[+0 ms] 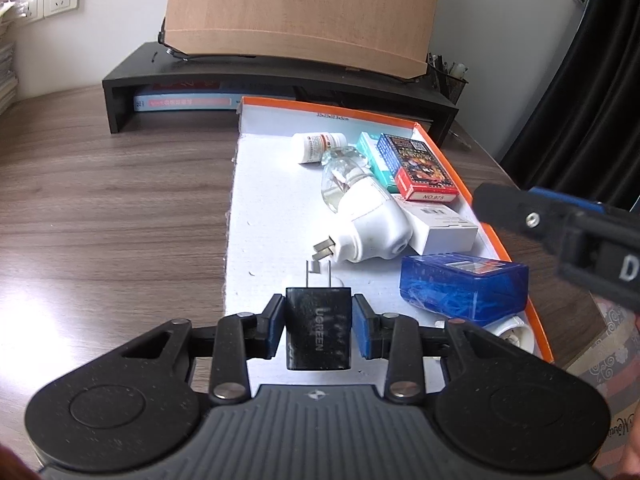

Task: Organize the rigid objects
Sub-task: 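Lower both chargers into the tray and open both tools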

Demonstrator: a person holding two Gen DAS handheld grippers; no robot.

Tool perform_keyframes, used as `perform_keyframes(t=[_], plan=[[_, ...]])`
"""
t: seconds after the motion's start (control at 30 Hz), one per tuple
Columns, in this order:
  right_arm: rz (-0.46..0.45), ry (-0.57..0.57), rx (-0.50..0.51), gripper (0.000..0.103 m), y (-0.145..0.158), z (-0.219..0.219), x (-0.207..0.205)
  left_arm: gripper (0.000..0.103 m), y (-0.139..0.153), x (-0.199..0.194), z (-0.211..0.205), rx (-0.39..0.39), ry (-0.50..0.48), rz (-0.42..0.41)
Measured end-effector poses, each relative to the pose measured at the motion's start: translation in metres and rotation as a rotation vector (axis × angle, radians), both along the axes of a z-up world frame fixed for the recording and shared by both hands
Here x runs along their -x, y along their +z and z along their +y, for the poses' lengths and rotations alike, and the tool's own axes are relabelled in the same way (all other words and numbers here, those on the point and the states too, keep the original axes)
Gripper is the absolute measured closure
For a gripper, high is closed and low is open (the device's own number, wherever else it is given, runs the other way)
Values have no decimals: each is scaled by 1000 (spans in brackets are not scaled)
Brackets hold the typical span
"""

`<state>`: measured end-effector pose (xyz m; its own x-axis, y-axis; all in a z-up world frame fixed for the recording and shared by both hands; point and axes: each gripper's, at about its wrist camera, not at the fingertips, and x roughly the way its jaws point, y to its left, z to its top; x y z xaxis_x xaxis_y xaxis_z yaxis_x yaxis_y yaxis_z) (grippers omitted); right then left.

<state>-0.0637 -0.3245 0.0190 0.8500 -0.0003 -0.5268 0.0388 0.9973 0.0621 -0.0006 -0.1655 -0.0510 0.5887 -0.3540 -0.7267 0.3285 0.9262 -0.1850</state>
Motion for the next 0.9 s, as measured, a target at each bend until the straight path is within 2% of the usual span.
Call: perform_keyframes(t=[0.07, 0.33, 0.4, 0.47, 0.53, 0.6, 0.63, 0.67, 0.8, 0.9], plan=[[-14, -15, 0, 38, 1, -3, 4, 67, 0, 0, -1, 11, -7, -1], [-50, -46, -12, 35, 8, -15, 20, 64, 10, 4, -27, 89, -99, -13], [-56, -52, -7, 32, 10, -18, 23, 46, 13, 6, -33, 75, -97, -18], [-57, -66, -6, 32, 11, -21, 27, 42, 16, 8, -36, 65, -96, -23], [-50, -81, -13, 32, 11, -24, 31, 31, 19, 9, -35, 47, -82, -18], [-50, -91, -19, 30, 13, -25, 38, 16, 24, 12, -31, 34, -60, -12], [-52, -98, -19, 29, 15, -26, 41, 12, 26, 14, -30, 25, -48, -14], [-56, -105, -21, 28, 16, -26, 44, 3, 29, 16, -29, 6, -37, -16], [-65, -126, -33, 26, 23, -25, 60, 0, 39, 25, -26, -66, -4, -23], [-59, -135, -42, 26, 25, -23, 73, 0, 45, 33, -20, -81, 10, -13]])
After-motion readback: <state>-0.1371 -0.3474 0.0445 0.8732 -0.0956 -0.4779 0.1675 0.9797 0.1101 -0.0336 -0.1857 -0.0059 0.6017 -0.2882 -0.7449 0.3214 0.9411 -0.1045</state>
